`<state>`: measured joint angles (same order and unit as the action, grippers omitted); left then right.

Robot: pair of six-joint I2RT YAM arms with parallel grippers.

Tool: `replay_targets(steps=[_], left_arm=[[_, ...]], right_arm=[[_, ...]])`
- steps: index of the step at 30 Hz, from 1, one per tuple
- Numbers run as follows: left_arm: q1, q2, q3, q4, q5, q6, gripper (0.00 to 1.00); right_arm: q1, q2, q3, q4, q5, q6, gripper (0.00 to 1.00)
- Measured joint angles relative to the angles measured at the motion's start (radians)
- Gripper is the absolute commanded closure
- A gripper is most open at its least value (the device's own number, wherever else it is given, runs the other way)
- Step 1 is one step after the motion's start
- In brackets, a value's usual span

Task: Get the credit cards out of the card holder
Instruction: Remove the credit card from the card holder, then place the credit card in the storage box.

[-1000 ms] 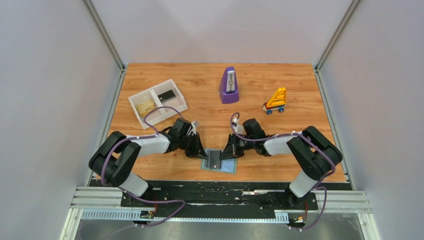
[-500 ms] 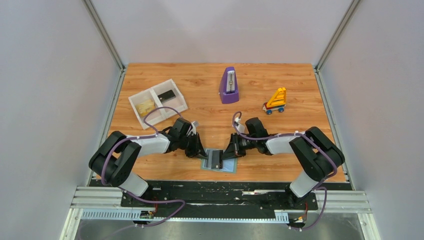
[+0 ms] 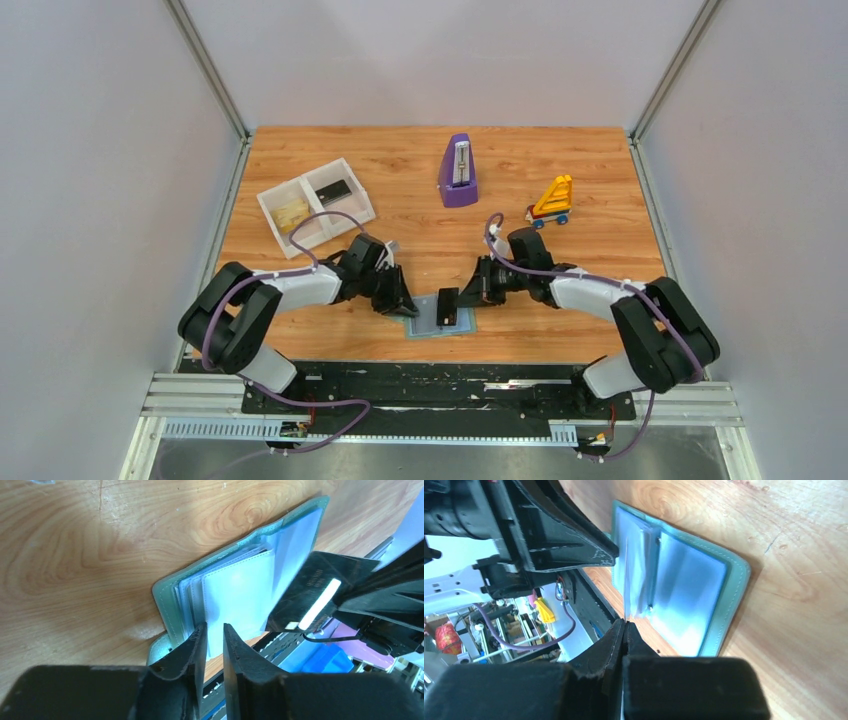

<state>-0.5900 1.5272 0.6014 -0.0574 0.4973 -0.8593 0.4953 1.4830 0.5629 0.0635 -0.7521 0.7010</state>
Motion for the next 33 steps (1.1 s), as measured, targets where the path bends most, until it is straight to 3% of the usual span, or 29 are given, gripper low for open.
replay_targets(steps=[6, 10, 14, 19, 27, 33], left_arm=[[-0.004, -0.034, 0.086, -0.133, -0.043, 0.018, 0.46], [-0.004, -0.118, 0.154, -0.164, -0.050, 0.016, 0.39], [-0.005, -0.222, 0.134, -0.067, -0.010, -0.042, 0.34], [-0.013, -0.357, 0.003, 0.141, 0.021, -0.168, 0.31], [-0.040, -0.438, -0.051, 0.373, 0.017, -0.281, 0.35], [-0.051, -0.439, -0.089, 0.492, -0.004, -0.344, 0.57]], right_arm=[[-0.008, -0.156, 0.000, -0.036, 0.050, 0.102, 1.00], [-0.007, -0.258, -0.008, -0.033, 0.095, 0.202, 1.00], [0.006, -0.370, -0.040, 0.032, 0.164, 0.331, 1.00], [0.076, -0.507, -0.069, 0.100, 0.335, 0.483, 1.00], [0.196, -0.558, -0.123, 0.211, 0.573, 0.636, 1.00], [0.251, -0.579, -0.159, 0.241, 0.689, 0.688, 1.00]])
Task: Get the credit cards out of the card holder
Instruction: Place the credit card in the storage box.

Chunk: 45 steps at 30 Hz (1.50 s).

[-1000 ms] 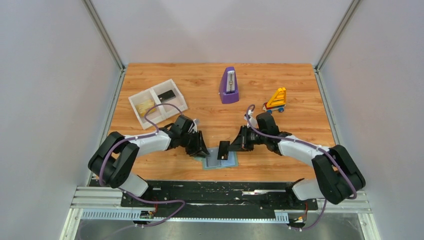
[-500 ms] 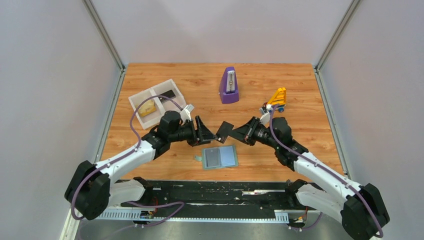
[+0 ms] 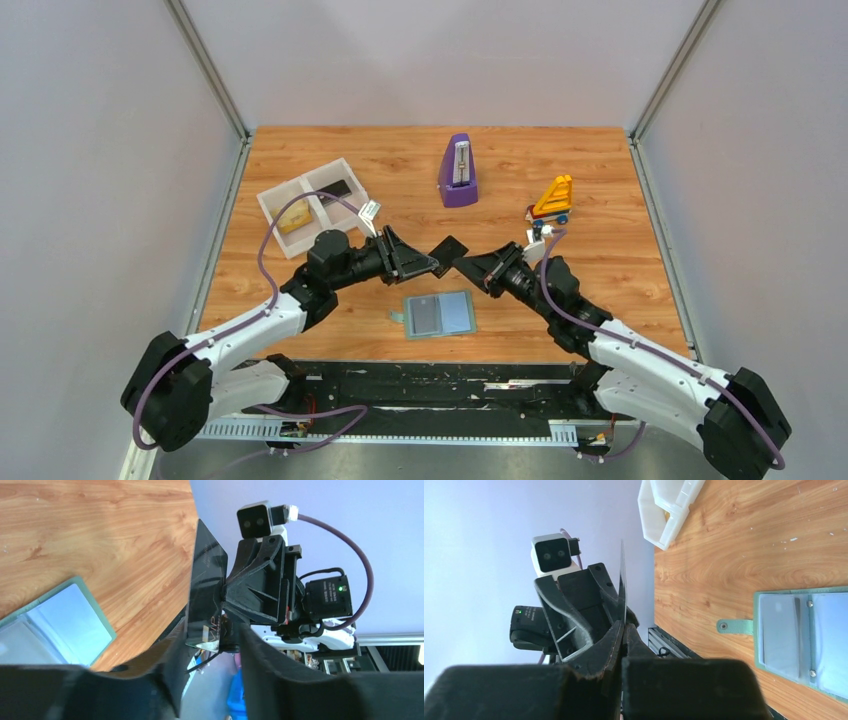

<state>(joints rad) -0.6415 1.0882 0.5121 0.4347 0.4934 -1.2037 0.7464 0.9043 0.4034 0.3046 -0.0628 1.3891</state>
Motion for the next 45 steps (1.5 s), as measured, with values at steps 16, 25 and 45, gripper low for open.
replay_targets(steps=[16, 25, 45], left_arm=[[-0.007, -0.003, -0.003, 0.022, -0.047, -0.034, 1.00], [0.019, -0.016, 0.171, -0.261, -0.082, 0.130, 1.00], [0.647, 0.388, 0.808, -1.129, 0.069, 0.666, 1.00]], right_arm=[[0.018, -0.039, -0.096, 0.127, 0.063, 0.058, 0.90], [0.017, -0.147, -0.104, 0.070, 0.011, -0.044, 0.41], [0.017, -0.483, -0.084, -0.263, -0.051, -0.369, 0.00]])
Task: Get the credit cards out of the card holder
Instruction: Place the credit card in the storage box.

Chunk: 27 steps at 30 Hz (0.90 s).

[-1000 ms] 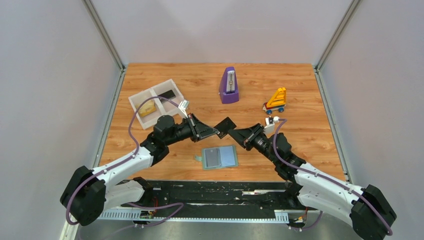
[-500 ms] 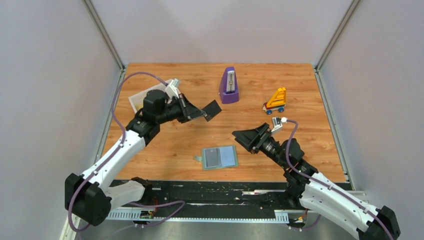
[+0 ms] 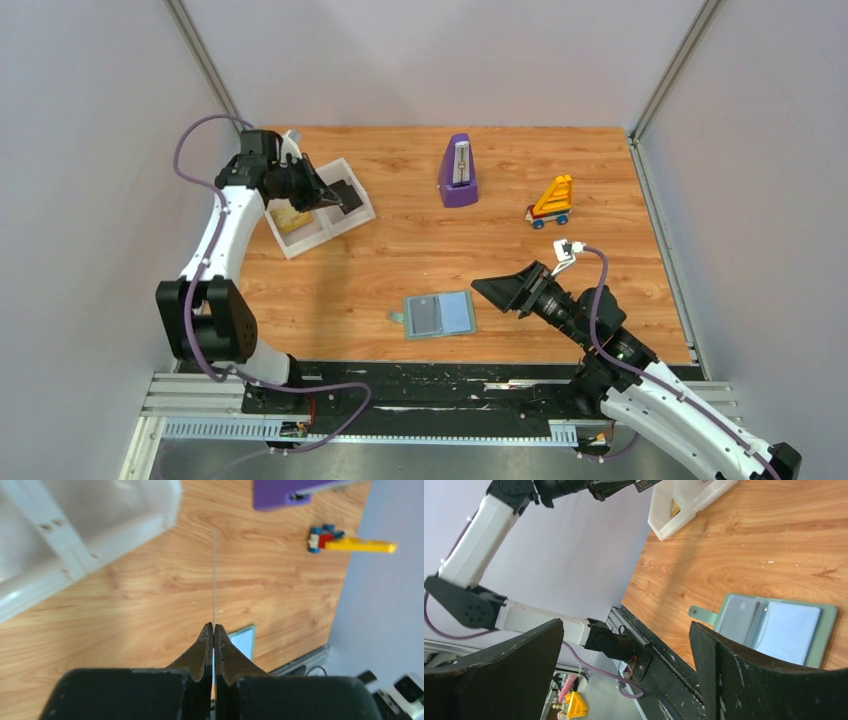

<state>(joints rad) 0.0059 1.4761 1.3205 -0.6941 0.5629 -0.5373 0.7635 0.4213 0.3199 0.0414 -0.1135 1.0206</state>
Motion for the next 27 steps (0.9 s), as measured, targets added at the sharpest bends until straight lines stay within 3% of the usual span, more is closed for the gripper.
replay_targets(steps=[6, 14, 27], left_arm=[[0.097, 0.208, 0.212, -0.128, -0.104, 0.090, 1.00], [0.126, 0.430, 0.424, -0.231, -0.172, 0.137, 1.00], [0.126, 0.645, 0.551, -0.245, -0.167, 0.144, 1.00]], right_arm=[[0.000, -0.012, 0.037, -0.066, 0.010, -0.086, 0.00], [0.000, 0.026, 0.090, -0.111, 0.034, -0.158, 0.00], [0.000, 0.108, 0.130, -0.112, 0.094, -0.199, 0.00]])
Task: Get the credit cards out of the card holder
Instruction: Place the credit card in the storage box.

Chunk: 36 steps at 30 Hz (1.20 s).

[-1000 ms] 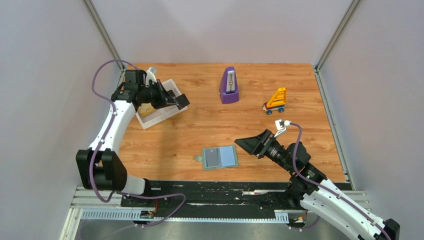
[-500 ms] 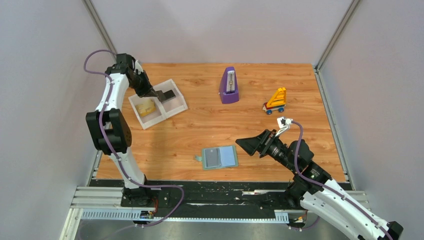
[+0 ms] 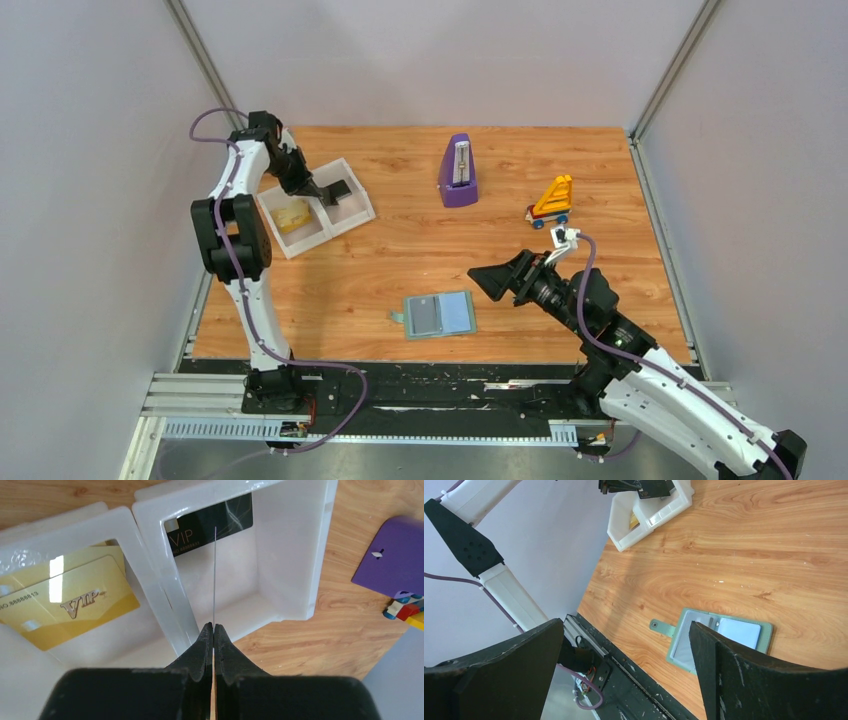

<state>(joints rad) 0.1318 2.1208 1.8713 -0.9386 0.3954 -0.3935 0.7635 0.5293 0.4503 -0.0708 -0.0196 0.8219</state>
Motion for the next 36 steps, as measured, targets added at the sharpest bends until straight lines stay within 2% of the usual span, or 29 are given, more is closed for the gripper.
replay_targets(steps=[14, 18, 23, 28, 36], left_arm=[[0.000, 0.129, 0.137, -0.002, 0.008, 0.026, 1.00], [0.000, 0.163, 0.170, -0.008, 0.010, 0.032, 0.97], [0.000, 0.187, 0.208, -0.010, -0.010, 0.038, 0.86], [0.000, 0.191, 0.220, -0.007, -0.035, 0.042, 0.70], [0.000, 0.193, 0.229, -0.015, -0.074, 0.048, 0.57]], right_arm=[[0.000, 0.149, 0.045, 0.010, 0.028, -0.035, 0.00], [0.000, 0.174, 0.058, 0.029, 0.048, -0.052, 0.00], [-0.002, 0.201, 0.085, 0.048, 0.056, -0.069, 0.00], [-0.006, 0.216, 0.089, 0.053, 0.057, -0.069, 0.00], [-0.014, 0.225, 0.090, 0.054, 0.056, -0.069, 0.00]])
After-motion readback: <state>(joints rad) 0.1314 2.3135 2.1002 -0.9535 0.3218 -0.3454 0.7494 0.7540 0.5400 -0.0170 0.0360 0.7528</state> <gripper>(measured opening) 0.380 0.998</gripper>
